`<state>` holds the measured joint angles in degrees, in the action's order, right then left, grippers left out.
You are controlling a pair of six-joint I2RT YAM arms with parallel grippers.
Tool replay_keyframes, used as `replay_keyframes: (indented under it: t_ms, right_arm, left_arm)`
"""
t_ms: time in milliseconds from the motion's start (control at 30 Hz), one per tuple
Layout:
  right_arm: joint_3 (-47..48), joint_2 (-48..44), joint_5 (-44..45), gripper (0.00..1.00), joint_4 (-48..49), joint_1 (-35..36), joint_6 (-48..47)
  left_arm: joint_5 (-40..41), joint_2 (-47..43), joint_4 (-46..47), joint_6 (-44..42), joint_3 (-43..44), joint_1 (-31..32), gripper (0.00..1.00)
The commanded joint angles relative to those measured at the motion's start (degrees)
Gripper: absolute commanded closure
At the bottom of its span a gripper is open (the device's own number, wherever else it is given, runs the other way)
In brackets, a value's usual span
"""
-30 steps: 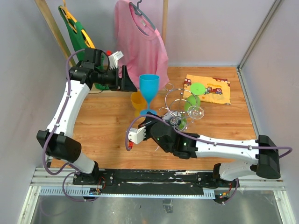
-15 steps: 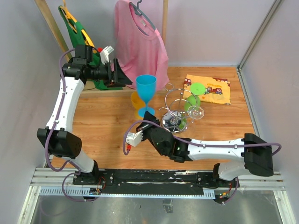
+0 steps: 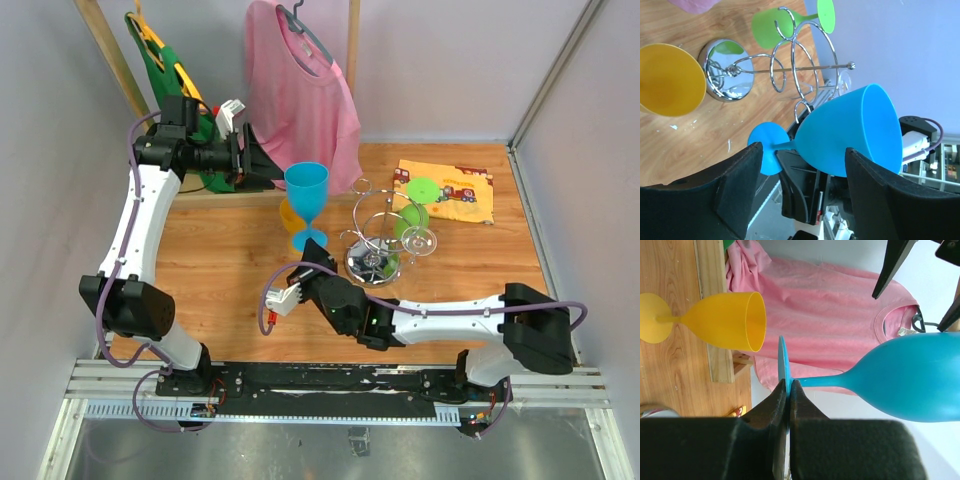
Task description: Take the wine glass off the wine glass rack
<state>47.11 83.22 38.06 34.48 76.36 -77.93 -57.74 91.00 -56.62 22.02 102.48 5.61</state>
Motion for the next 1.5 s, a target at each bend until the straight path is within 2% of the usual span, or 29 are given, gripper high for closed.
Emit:
replay_keyframes:
  t_ms: [0,300,533,767,967,1233,1467]
  right_arm:
    - [-1.1,2.0,1.7,0.99,6.9,0.5,-2.1]
    - [-1.6,5.1,4.1,0.99,10.9,0.5,-2.5]
    - [-2.2,6.7,3.5,0.99,13.3,0.5,-4.6]
    - [-1.1,9.4,4.0,0.99,15.5,0.5,-6.7]
    - [-0.2,10.2,4.8,0.99,16.4,0.5,-7.6]
    - [-0.2,9.9,5.4,0.99,17.2,0.5,-8.3]
    - [-1.3,11.5,5.4,0.99,20.5,0.6,-10.6]
  left_arm:
    - [-3.6,-1.1,0.1,3.4,1.6,-1.3,0.29]
    - [-4.4,1.0,0.2,5.6,7.4,-5.4,0.29]
    - [-7.5,0.2,0.2,6.2,1.9,-5.4,0.33]
    - [-8.2,1.0,-0.4,5.7,3.1,-4.2,0.35]
    - [-2.5,0.4,-3.8,1.8,4.4,-0.4,0.35]
    - [6.5,-1.7,-8.5,-3.4,0.7,-0.1,0.37]
    - [8.1,-1.9,-9.8,-4.4,0.8,-0.1,0.37]
